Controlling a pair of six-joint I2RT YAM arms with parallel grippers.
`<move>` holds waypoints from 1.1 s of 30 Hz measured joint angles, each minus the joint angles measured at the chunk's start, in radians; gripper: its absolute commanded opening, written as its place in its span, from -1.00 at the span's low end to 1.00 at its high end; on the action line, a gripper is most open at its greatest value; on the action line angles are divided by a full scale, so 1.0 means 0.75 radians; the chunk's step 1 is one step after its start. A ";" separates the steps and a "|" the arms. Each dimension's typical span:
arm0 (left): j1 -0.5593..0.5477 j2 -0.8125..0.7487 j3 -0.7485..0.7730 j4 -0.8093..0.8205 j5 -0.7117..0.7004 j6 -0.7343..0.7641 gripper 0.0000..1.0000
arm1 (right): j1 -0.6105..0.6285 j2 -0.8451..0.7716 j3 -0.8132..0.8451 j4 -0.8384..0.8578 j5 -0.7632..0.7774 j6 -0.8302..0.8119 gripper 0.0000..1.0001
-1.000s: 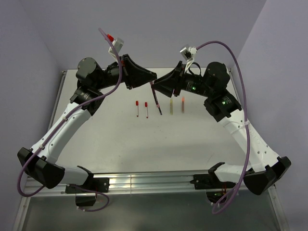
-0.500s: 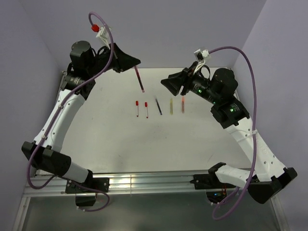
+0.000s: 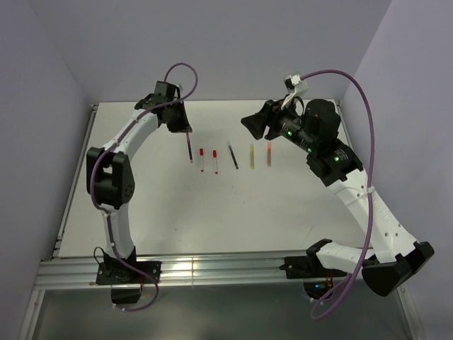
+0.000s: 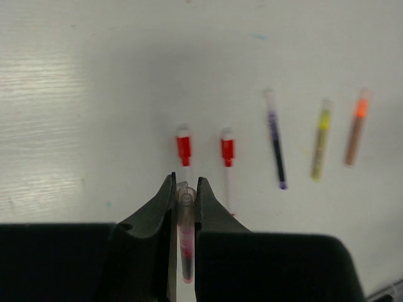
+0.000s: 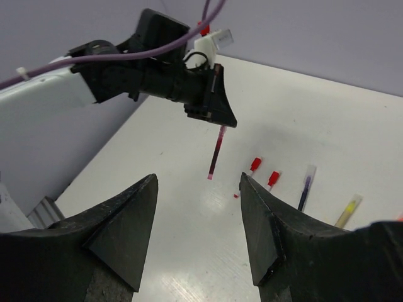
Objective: Insert the pens into the pen caps
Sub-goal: Place the pen at the center of the board.
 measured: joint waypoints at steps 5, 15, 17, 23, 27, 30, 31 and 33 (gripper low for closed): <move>0.000 0.163 0.095 -0.098 -0.144 0.041 -0.95 | 0.000 0.004 0.000 -0.005 0.007 -0.005 0.25; -0.008 0.265 0.100 -0.127 -0.229 0.044 -0.77 | 0.000 0.036 0.001 -0.015 0.006 -0.005 0.25; -0.013 0.285 0.102 -0.128 -0.238 0.043 -0.74 | 0.000 0.038 0.001 -0.015 0.006 -0.005 0.25; -0.027 0.351 0.112 -0.129 -0.283 0.041 -0.44 | 0.000 0.039 0.001 -0.017 0.006 -0.006 0.25; -0.027 0.361 0.116 -0.142 -0.303 0.039 -0.26 | 0.000 0.041 0.001 -0.018 0.006 -0.006 0.25; -0.027 0.361 0.117 -0.142 -0.308 0.038 -0.21 | 0.000 0.043 0.001 -0.019 0.006 -0.006 0.25; -0.027 0.361 0.117 -0.142 -0.308 0.038 -0.21 | 0.000 0.044 0.001 -0.020 0.006 -0.006 0.25; -0.027 0.361 0.117 -0.142 -0.308 0.038 -0.18 | 0.000 0.046 0.001 -0.021 0.006 -0.008 0.25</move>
